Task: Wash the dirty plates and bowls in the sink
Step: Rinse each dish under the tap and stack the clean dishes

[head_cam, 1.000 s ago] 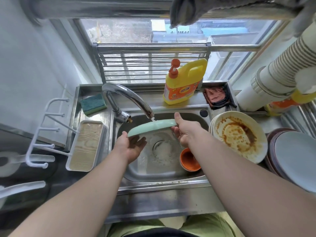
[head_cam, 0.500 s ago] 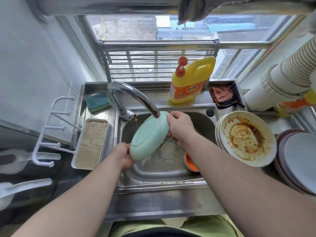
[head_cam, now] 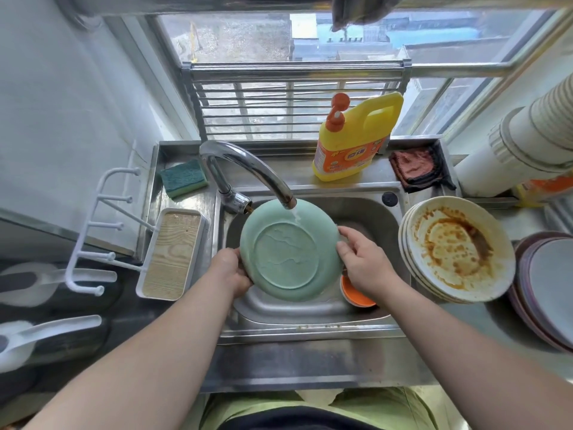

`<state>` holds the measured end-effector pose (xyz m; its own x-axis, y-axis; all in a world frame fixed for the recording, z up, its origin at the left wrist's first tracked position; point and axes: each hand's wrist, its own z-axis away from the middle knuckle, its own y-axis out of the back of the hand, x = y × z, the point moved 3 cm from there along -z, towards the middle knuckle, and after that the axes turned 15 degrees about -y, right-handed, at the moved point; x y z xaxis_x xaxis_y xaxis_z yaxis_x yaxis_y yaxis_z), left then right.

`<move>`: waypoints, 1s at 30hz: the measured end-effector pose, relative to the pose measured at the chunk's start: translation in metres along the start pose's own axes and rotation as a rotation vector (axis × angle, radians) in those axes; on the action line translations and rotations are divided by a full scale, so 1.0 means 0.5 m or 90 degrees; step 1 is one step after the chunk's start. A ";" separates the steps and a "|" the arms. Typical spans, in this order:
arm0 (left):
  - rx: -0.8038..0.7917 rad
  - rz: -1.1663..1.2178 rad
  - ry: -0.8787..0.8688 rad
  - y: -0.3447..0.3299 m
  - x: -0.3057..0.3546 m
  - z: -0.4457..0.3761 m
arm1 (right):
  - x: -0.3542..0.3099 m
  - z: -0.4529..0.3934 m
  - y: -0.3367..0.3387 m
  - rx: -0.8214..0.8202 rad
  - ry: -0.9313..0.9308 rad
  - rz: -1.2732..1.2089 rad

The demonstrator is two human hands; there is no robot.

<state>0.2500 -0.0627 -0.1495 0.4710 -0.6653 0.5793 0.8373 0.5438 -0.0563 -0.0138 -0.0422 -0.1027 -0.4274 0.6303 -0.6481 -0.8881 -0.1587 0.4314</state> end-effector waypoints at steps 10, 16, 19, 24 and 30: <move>-0.018 -0.021 -0.153 -0.084 0.017 0.072 | 0.099 -0.017 -0.027 -0.091 -0.358 -0.566; -0.110 -0.085 -0.244 -0.114 0.020 0.087 | 0.112 -0.037 -0.008 -0.116 -0.419 -0.705; -0.161 -0.028 -0.182 -0.098 0.010 0.075 | 0.101 -0.048 -0.008 -0.136 -0.443 -0.676; -0.197 -0.023 -0.173 -0.066 0.011 0.086 | 0.085 -0.064 -0.028 -0.134 -0.416 -0.466; -0.264 -0.024 -0.177 -0.031 0.014 0.092 | 0.029 -0.083 -0.061 -0.051 -0.334 -0.369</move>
<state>0.2277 -0.0521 -0.1072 0.3936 -0.4886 0.7787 0.9188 0.2353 -0.3168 0.0001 -0.0600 -0.1511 0.2253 0.9028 -0.3663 -0.9631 0.2632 0.0563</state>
